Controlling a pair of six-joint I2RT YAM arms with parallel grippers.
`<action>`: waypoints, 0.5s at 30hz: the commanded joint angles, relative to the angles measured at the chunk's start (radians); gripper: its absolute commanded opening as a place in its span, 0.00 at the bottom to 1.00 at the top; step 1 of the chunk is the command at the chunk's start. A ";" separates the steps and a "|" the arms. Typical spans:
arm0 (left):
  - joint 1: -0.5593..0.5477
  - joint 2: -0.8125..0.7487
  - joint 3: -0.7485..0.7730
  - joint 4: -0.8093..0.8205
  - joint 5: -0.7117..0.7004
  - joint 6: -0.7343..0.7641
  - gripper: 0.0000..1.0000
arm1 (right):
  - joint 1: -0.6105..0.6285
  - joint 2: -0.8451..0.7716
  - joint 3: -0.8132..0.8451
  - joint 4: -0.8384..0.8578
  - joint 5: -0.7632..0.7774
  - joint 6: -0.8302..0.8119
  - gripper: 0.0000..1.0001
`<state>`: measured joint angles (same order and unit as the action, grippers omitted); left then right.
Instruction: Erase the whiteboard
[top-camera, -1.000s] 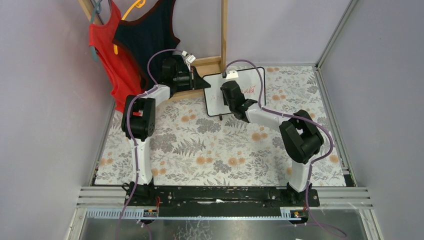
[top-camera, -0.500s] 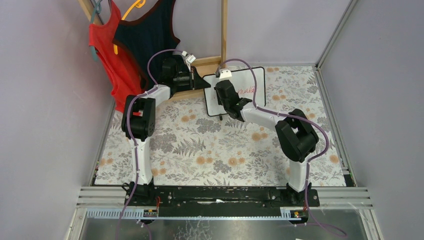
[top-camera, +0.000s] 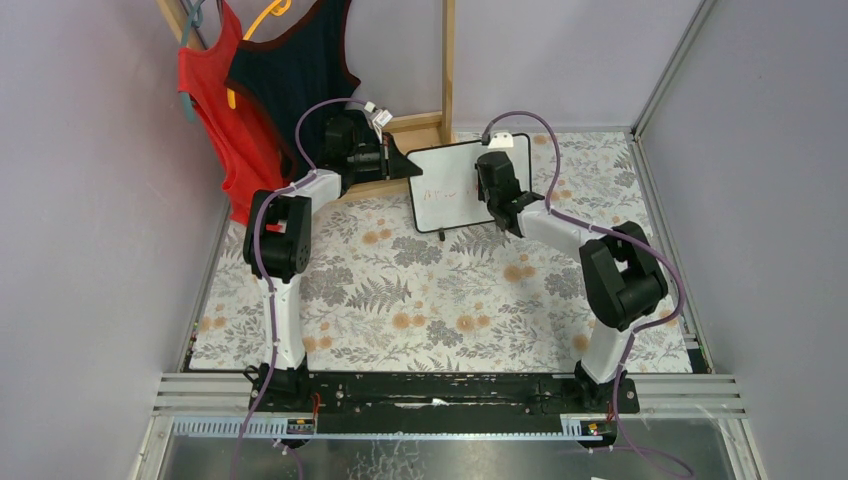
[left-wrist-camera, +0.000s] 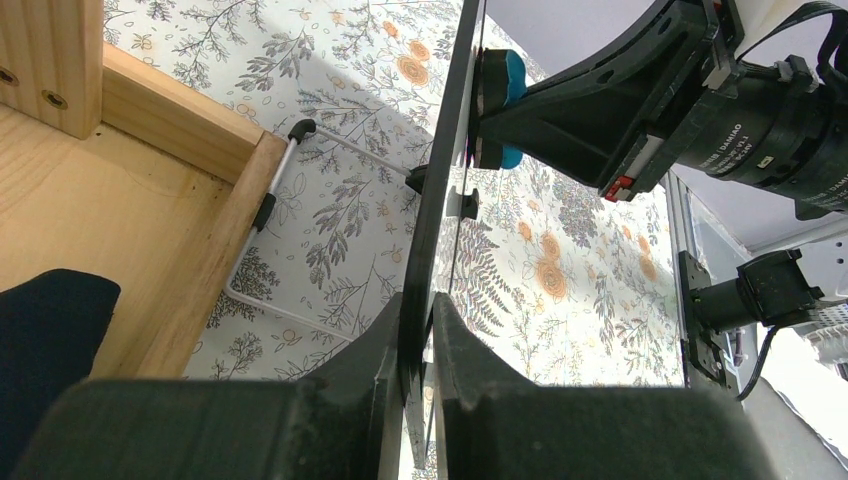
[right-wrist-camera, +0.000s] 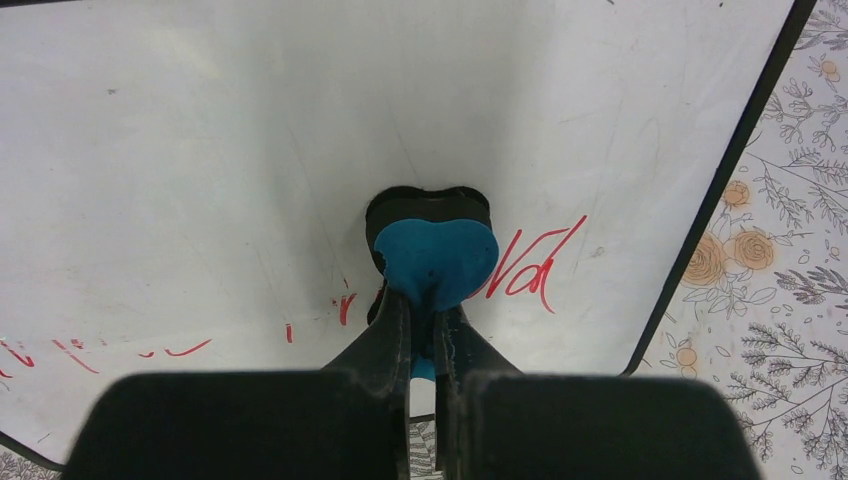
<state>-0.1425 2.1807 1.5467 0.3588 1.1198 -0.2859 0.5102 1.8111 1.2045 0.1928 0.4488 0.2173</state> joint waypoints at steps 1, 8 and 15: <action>-0.006 0.026 -0.053 -0.134 -0.043 0.080 0.00 | 0.009 -0.019 0.007 0.027 -0.008 0.015 0.00; -0.005 0.022 -0.059 -0.136 -0.042 0.082 0.00 | 0.114 0.034 0.061 0.025 -0.009 0.023 0.00; -0.007 0.025 -0.059 -0.135 -0.042 0.078 0.00 | 0.205 0.092 0.115 0.039 -0.042 0.053 0.00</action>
<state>-0.1421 2.1723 1.5391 0.3550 1.1202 -0.2779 0.6720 1.8797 1.2575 0.1928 0.4427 0.2359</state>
